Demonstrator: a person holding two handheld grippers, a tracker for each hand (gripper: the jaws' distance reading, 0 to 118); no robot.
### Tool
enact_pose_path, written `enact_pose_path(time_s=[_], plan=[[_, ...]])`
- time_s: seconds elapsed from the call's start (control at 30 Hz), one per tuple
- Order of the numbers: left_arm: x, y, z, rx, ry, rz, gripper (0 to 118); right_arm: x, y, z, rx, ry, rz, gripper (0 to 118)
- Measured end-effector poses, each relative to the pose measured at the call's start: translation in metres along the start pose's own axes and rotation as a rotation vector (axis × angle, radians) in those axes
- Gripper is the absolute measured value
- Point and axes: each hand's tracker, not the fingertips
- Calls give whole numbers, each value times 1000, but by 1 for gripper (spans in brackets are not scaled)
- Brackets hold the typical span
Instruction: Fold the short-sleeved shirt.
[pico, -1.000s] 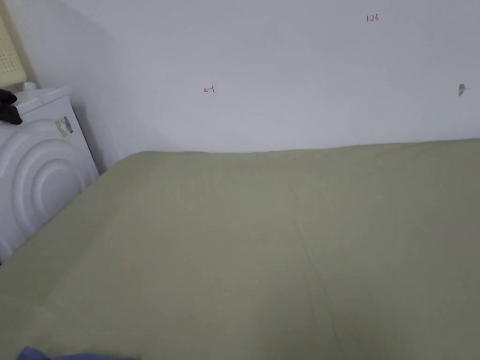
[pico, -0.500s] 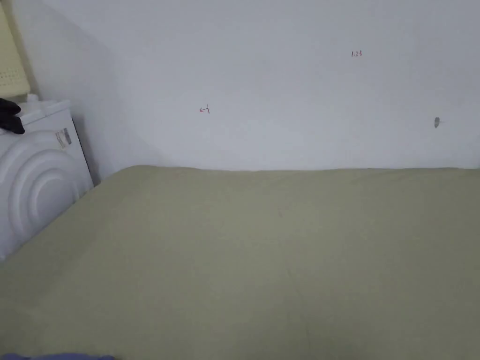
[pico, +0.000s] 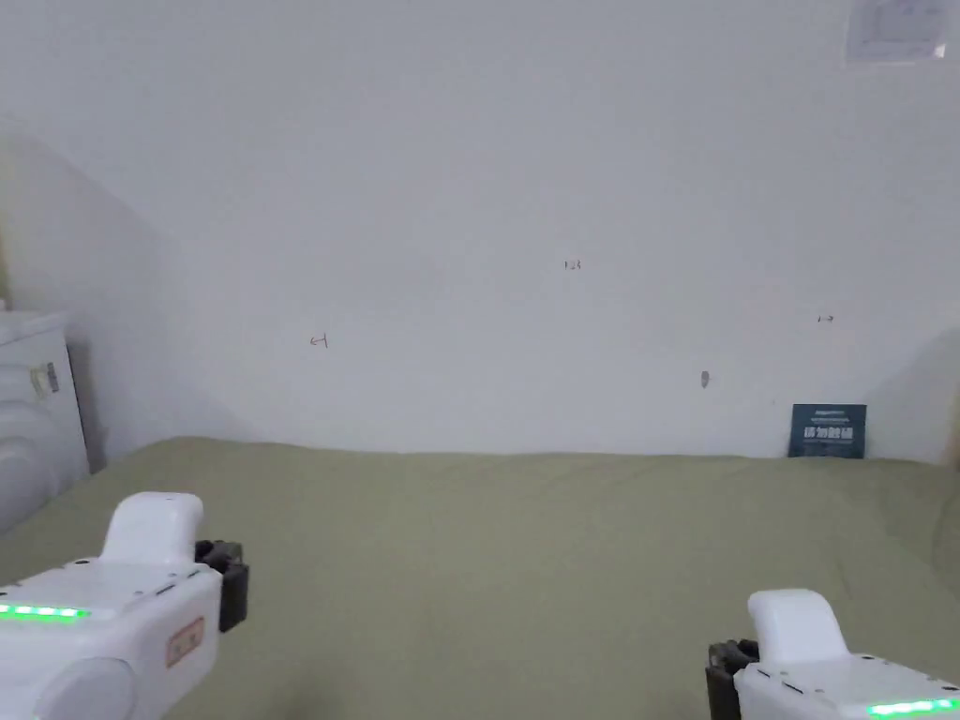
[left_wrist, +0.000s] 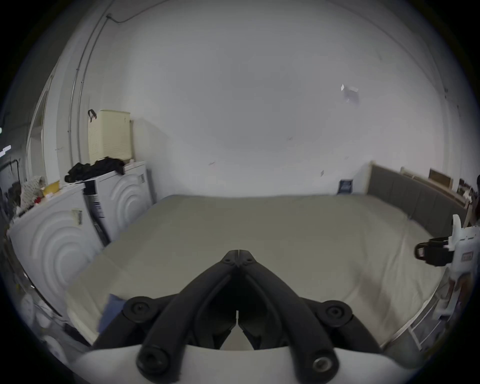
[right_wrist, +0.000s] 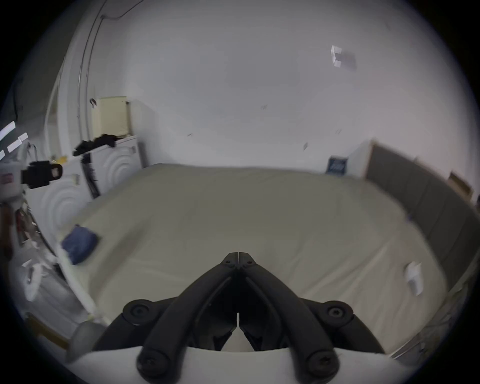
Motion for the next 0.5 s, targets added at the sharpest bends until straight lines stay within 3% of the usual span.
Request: enact_pose_path(time_s=[0.07, 0.13, 0.2, 0.27, 0.33, 0.5], plan=[[41, -4, 2, 55, 17, -46, 0, 0, 11, 10, 80, -108, 35, 2], [81, -17, 10, 74, 100, -182, 0, -2, 13, 20, 139, -216, 49, 2], [115, -33, 21, 135, 156, -249, 0, -7, 0, 29, 151, -272, 50, 1], [122, -45, 25, 150, 15, -115, 0, -11, -20, 33, 136, -315, -11, 1], [131, -50, 28, 151, 19, -33, 0, -14, -35, 34, 78, -289, -54, 1], [139, -50, 24, 95, 34, -56, 0, -8, -50, 21, 70, -294, -58, 1]])
